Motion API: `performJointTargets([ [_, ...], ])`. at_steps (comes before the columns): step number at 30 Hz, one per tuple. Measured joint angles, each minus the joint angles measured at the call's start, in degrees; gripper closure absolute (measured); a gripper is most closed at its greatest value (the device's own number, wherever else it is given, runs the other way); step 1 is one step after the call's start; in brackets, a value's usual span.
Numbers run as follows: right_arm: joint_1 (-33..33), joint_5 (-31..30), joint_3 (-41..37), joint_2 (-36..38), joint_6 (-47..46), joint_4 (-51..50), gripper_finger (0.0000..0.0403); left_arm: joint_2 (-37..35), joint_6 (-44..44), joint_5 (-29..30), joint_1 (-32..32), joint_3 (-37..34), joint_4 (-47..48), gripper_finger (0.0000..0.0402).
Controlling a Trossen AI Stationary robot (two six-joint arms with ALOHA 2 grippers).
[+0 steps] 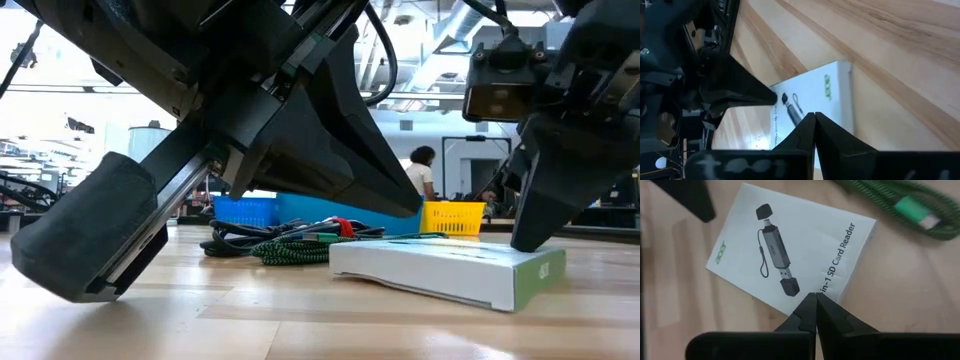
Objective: Pick and place items into bin
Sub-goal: Put the card reader box into the blue basket
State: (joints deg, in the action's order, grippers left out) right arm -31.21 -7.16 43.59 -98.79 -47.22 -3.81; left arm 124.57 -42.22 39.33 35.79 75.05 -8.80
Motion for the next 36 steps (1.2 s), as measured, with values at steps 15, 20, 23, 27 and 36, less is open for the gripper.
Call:
performJointTargets([
  [15, -2.44, -4.21, -0.13, 1.01, -0.5, 6.77, 0.0403, 0.0, 0.0, 0.02, 0.0, 0.0, -0.11, 0.0402],
  [20, -2.37, -4.59, -0.11, 1.01, 0.59, 6.41, 0.0403, 0.02, 0.0, 0.04, 0.0, 0.0, -0.13, 0.0402],
  [23, -2.05, -4.71, -0.08, 1.03, 0.61, 4.02, 0.0403, 0.02, 0.0, 0.04, 0.0, 0.0, -0.13, 0.0402],
  [27, -2.05, -5.0, 0.15, 0.92, 0.67, 2.47, 0.0403, 0.02, 0.0, 0.04, 0.01, 0.0, -0.13, 0.0402],
  [36, -2.09, -5.18, 0.33, 1.06, 1.14, -0.27, 0.0403, 0.02, 0.0, 0.04, -0.07, 0.0, -0.12, 0.0402],
])
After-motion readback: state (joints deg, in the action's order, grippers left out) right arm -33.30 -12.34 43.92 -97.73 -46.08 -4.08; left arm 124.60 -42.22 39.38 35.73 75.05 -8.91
